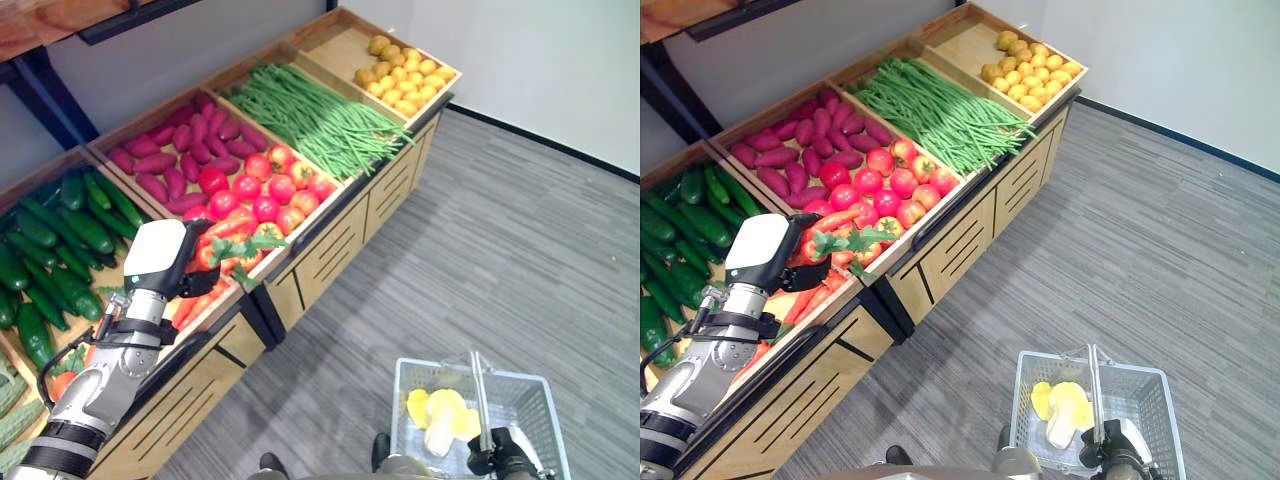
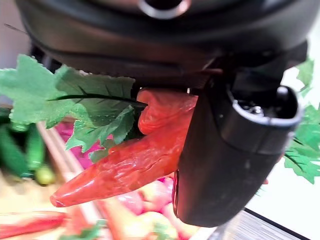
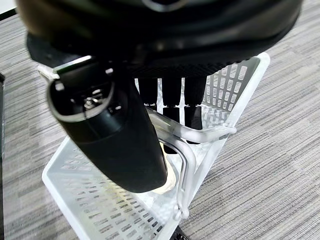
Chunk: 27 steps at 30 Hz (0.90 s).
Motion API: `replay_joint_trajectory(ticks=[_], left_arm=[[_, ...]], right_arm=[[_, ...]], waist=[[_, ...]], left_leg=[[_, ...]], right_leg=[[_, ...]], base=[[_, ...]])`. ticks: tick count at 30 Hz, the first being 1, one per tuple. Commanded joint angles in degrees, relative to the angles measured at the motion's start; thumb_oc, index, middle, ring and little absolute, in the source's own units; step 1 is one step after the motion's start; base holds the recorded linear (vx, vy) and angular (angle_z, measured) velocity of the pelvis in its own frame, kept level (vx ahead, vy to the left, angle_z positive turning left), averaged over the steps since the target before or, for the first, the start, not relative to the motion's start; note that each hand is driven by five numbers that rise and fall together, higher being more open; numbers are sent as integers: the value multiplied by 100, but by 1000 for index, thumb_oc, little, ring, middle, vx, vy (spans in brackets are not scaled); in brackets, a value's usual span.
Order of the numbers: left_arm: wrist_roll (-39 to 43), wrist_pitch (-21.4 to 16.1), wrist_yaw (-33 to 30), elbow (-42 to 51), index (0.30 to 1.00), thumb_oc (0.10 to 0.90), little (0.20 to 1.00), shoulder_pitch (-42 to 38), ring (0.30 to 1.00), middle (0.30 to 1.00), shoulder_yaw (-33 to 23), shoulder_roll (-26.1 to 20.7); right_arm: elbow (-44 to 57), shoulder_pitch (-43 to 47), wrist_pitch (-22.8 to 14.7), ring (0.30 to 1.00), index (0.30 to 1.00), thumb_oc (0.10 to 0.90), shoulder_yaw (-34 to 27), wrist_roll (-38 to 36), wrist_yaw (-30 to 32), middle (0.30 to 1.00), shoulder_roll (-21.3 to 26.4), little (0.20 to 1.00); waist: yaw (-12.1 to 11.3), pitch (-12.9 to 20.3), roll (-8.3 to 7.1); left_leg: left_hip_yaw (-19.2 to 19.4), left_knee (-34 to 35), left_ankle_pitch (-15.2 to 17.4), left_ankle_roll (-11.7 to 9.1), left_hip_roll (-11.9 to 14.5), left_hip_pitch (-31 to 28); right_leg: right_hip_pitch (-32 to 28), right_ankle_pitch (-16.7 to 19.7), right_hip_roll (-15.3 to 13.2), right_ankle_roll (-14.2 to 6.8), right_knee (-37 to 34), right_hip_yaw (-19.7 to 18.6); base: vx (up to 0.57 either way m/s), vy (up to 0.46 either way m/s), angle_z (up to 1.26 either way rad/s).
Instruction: Get the vegetables into the basket
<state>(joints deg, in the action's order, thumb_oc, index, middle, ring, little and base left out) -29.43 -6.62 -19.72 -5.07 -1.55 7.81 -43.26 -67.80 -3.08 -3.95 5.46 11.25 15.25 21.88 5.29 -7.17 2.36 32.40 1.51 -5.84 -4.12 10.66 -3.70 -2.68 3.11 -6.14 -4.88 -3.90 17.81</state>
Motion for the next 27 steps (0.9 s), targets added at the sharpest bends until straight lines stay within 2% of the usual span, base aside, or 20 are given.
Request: replay_joint_trajectory(ticks=[1,3,4,5,7,8,10,13,14,15,17,20,21,22,25,26,27], left_arm=[[-9,-165,-418,202,300,400,300,-970,300,300,-342,-167],[19,-160,-418,170,300,400,300,-1089,300,300,-225,-109],[13,-155,-444,151,300,400,300,-1136,300,300,-173,-95],[26,-154,-460,176,300,400,300,-1139,300,300,-153,-50],[-36,-154,-503,228,300,400,300,-1084,300,300,-176,-17],[-96,-183,-649,282,300,400,300,-1025,300,300,-228,-48],[-102,-196,-680,295,300,400,300,-1023,300,300,-240,-63],[-69,-189,-773,277,300,400,300,-1017,300,300,-195,-69],[-74,-189,-798,273,300,400,300,-1029,300,300,-180,-79],[-75,-196,-803,278,300,400,300,-1048,300,300,-160,-105],[-76,-224,-764,336,300,400,300,-1069,300,300,-111,-147],[-77,-276,-703,399,300,400,300,-1086,300,300,-5,-203],[-71,-297,-681,416,300,400,300,-1149,300,300,50,-272],[-70,-300,-684,410,300,400,300,-1154,300,300,54,-275],[-105,-294,-712,395,300,400,300,-1231,300,300,85,-313],[-131,-287,-720,400,300,400,300,-1241,300,300,93,-356],[-173,-215,-720,404,300,400,300,-1225,300,300,26,-447]], right_arm=[[180,8,-145,300,300,400,-6,-136,435,300,494,300],[194,17,-154,300,300,400,-21,-185,458,300,542,300],[211,26,-160,300,300,400,-32,-195,471,300,592,300],[220,99,-163,300,300,400,-29,-199,485,300,647,300],[188,213,-178,300,300,400,-24,-202,520,300,694,300],[180,262,-205,300,300,400,66,-180,518,300,707,300],[212,275,-214,300,300,400,117,-164,515,300,716,300],[178,382,-256,300,300,400,212,-211,545,300,705,300],[146,412,-257,300,300,400,226,-216,547,300,701,300],[138,433,-254,300,300,400,242,-220,531,300,709,300],[88,430,-242,300,300,400,199,-255,521,300,694,300],[-25,453,-170,300,300,400,104,-277,521,300,679,300],[-25,434,-114,300,300,400,94,-251,505,300,612,300],[-22,433,-110,300,300,400,94,-250,506,300,609,300],[49,509,-93,300,300,400,114,-240,536,300,519,300],[72,551,-101,300,300,400,147,-252,534,300,481,300],[154,593,-112,300,300,400,195,-238,541,300,421,300]], waist=[[42,-36,-151],[72,-75,-136],[30,-124,-119],[-80,-189,-105],[-228,-206,-133],[-298,-210,-166],[-315,-213,-165],[-433,-257,-122],[-437,-277,-101],[-434,-291,-76],[-374,-268,-50],[-285,-182,-62],[-209,-116,-127],[-233,-113,-137],[-234,-106,-213],[-272,-124,-230],[-481,-194,-209]], left_leg=[[-172,-404,110,-548,312,89],[-311,-708,74,-627,428,167],[-634,-873,64,-645,402,250],[-1101,-918,-30,-510,186,445],[-1908,-729,187,-329,-190,759],[-2571,-418,94,-286,-187,981],[-2687,-320,23,-289,-176,1015],[-3489,-11,-129,-288,-317,1087],[-3595,52,-146,-302,-341,1060],[-3632,27,-145,-305,-377,1051],[-3468,-19,-31,-243,-438,955],[-3193,109,151,-38,-623,713],[-2833,259,248,103,-765,544],[-2806,266,249,111,-773,537],[-2437,331,340,211,-878,505],[-2333,337,348,234,-872,503],[-2095,321,367,261,-766,494]], right_leg=[[177,-424,-88,-146,472,-4],[151,-520,14,-48,500,-94],[135,-569,70,-10,507,-177],[201,-494,82,43,509,-209],[247,-447,58,15,458,-447],[353,-381,65,-26,458,-879],[389,-370,78,-26,463,-969],[417,-402,150,-38,497,-1296],[416,-418,155,-43,530,-1376],[412,-424,142,-54,556,-1441],[407,-445,77,-113,618,-1555],[484,-377,-122,-297,708,-1838],[649,-200,-324,-491,714,-2089],[659,-196,-331,-500,711,-2116],[961,124,-511,-748,668,-2291],[1060,160,-526,-757,730,-2224],[1147,26,-699,-632,1189,-1268]], base=[[62,-237,-5],[72,-195,-8],[-19,-106,-15],[-41,-79,-27],[24,-28,-65],[98,7,-89],[61,30,-73],[54,87,-81],[44,145,-67],[36,193,-66],[43,272,-65],[26,405,-55],[-22,436,-62],[-48,380,-77],[-90,206,-75],[-187,145,-71],[-160,68,-77]])
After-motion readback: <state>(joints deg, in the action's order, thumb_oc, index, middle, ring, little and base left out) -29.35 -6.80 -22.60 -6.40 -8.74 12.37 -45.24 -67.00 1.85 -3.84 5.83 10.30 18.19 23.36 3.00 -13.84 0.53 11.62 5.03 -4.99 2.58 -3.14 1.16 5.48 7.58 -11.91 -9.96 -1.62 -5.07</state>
